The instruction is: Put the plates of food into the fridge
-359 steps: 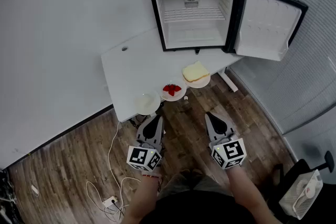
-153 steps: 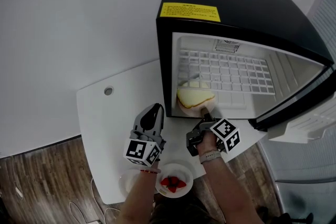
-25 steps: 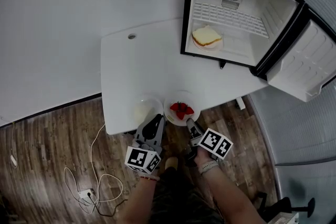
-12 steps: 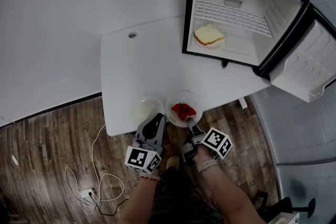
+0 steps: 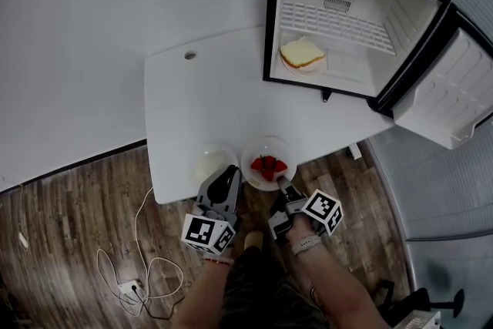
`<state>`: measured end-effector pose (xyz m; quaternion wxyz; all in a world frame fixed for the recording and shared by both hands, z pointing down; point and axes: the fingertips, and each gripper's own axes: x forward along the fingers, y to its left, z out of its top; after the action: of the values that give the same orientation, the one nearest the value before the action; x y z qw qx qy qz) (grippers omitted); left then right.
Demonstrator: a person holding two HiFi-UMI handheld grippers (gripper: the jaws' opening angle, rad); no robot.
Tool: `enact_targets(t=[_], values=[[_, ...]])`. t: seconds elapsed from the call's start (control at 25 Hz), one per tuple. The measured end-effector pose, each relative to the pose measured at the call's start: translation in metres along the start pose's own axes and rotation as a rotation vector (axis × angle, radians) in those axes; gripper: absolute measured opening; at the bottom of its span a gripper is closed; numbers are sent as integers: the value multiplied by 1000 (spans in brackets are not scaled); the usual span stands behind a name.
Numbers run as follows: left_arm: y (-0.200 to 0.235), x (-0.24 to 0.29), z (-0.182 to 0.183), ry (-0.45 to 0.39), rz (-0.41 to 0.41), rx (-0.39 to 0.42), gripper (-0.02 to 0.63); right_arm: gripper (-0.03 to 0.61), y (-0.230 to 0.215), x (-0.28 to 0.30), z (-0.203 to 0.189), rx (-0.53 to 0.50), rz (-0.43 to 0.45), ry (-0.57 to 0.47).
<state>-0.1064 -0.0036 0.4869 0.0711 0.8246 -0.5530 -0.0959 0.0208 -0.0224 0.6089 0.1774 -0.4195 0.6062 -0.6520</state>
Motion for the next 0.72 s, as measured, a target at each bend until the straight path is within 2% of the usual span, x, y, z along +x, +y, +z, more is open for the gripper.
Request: enact_targets(t=[0.36,0.72], values=[[-10,23,10,5,-34,3,15,14,11,-7,24,54,12,-55],[-24,61,25,-6,-91,2,15,14,21,-18,70,95,0,-148]])
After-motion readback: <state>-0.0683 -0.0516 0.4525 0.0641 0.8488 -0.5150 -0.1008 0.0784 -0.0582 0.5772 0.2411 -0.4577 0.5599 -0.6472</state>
